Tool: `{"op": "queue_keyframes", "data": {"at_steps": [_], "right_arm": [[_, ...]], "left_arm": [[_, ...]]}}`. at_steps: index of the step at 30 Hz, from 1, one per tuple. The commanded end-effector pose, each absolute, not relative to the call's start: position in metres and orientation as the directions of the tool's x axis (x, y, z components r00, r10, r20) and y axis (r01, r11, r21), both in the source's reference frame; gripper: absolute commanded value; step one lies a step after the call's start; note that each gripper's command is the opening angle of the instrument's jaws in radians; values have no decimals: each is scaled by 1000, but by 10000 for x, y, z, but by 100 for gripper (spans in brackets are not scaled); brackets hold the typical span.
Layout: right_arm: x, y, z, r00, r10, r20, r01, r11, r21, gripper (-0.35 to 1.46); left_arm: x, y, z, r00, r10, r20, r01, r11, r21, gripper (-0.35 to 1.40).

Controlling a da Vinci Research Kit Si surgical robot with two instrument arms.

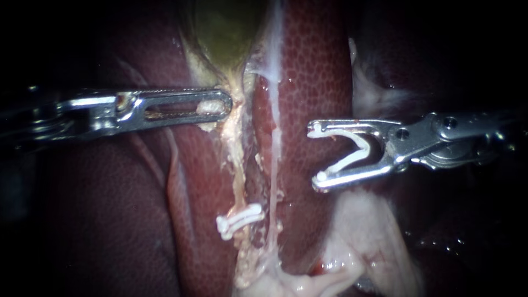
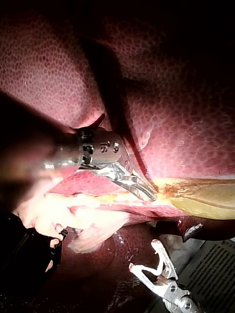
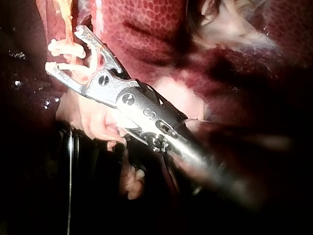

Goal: Clipping third clip left tube

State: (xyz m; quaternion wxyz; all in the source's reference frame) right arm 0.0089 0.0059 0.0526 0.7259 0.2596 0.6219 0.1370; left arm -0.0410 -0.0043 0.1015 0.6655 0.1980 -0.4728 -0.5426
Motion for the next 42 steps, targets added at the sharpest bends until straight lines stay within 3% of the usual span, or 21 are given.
{"op": "queue_keyframes", "data": {"at_steps": [1,12,28,42], "right_arm": [[89,58,526,189,522,-832,124,828,547,60],[90,57,527,188,521,-832,123,828,547,60],[97,55,529,184,521,-834,126,829,545,60],[132,38,555,176,503,-846,150,836,528,60]], "left_arm": [[-410,-43,1015,-36,-909,414,535,333,777,-21],[-383,-26,995,-33,-915,402,534,324,781,-21],[-338,-8,951,-97,-908,407,536,297,790,-21],[-338,-11,949,-99,-908,408,539,296,789,-21]]}}
